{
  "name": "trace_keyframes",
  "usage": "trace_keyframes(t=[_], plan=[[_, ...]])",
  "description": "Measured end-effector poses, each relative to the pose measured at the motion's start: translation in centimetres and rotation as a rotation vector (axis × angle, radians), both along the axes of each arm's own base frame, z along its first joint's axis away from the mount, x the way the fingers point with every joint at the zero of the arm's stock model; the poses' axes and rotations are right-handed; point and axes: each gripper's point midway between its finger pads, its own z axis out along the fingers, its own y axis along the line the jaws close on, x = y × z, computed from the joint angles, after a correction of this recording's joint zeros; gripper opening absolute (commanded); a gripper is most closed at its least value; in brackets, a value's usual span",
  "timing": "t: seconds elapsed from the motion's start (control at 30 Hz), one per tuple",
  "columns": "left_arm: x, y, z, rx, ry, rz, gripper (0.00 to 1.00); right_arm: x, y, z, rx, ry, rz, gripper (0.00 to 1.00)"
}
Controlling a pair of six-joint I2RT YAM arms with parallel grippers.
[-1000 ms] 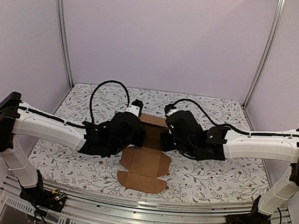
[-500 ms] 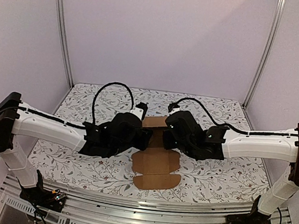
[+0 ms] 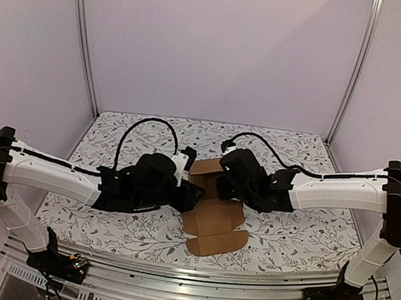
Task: Fold the paper box
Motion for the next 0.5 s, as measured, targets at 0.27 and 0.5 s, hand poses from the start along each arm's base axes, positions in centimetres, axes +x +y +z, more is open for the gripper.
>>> trace_keyframes(t=[0.27,0.5], plan=[[-1.0,0.8,3.0,-0.071,0.004,-0.086,0.30,0.5,1.7,-1.3,0.008,0.012,0.128,0.00],[1.4,1.9,5.0,-0.097,-0.027,-0.067,0.08,-0.8,4.5,-3.9,-0.003,0.031,0.335,0.00]])
